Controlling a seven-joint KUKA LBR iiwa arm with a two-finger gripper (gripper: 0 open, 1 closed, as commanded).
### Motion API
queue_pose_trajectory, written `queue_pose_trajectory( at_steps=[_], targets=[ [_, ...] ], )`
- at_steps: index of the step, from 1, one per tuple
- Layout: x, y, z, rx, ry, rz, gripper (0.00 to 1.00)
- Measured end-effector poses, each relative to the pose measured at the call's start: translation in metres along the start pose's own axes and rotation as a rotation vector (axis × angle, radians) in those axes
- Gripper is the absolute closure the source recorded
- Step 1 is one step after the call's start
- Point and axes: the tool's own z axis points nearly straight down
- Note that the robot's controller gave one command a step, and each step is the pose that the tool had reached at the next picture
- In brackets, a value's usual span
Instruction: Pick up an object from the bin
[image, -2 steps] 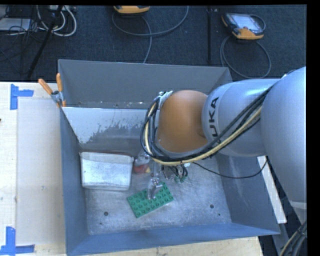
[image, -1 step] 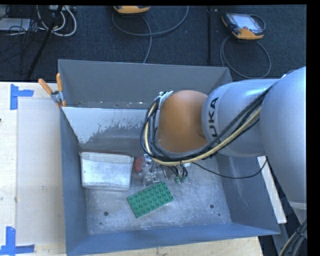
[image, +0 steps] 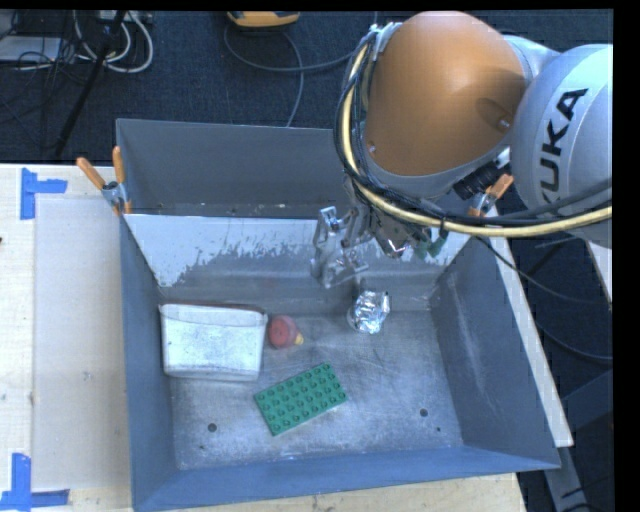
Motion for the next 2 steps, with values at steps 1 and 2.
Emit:
queue_pose_trajectory(
  at_steps=[1,2],
  targets=[
    [-0.005,0.068,0.168,-0.006,0.019,-0.071,1.00],
    [0.048,-0.064,0.159,0.001,0.013,0.058,1.00]
  ],
)
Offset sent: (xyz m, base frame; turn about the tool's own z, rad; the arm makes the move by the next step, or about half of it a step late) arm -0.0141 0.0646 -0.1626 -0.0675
